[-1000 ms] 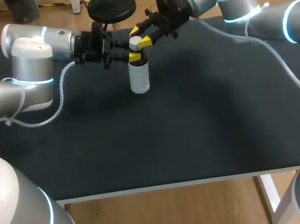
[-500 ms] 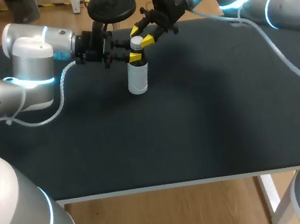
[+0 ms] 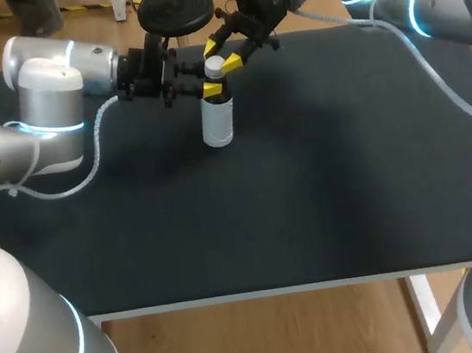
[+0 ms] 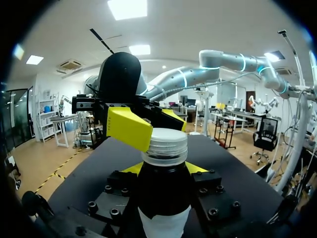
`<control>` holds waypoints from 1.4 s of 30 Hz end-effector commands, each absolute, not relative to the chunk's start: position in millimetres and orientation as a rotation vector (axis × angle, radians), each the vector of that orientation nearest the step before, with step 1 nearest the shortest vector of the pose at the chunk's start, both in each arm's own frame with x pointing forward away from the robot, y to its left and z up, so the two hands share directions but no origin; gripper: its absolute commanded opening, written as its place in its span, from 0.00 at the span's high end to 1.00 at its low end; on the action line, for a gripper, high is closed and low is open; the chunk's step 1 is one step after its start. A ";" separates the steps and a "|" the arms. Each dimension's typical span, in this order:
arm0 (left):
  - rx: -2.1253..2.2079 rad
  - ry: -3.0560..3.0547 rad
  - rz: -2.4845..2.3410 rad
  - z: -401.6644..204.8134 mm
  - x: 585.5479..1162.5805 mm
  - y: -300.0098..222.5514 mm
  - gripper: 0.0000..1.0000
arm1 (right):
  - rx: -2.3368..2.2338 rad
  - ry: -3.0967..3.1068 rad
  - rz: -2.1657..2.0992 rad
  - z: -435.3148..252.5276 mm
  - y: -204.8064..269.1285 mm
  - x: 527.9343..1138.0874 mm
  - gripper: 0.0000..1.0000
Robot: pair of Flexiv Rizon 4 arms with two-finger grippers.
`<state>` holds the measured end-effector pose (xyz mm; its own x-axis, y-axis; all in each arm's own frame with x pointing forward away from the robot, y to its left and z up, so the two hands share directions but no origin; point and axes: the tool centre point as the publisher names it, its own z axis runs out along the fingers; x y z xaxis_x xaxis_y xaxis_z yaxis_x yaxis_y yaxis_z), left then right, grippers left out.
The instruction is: Unscrew the bottle cap
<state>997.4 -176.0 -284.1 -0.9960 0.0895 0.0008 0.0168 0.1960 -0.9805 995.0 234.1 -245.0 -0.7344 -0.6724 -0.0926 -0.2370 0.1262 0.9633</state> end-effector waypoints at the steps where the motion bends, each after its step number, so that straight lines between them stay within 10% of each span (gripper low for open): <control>1: -0.105 -2.385 1.951 -287.0 997.1 -174.6 1.00 | 1.229 -1.567 -1.118 -243.8 234.9 1006.2 0.00; 42: -0.105 -2.385 1.951 -287.0 997.1 -174.6 1.00 | 0.367 -2.337 -1.894 -234.1 226.8 986.9 0.00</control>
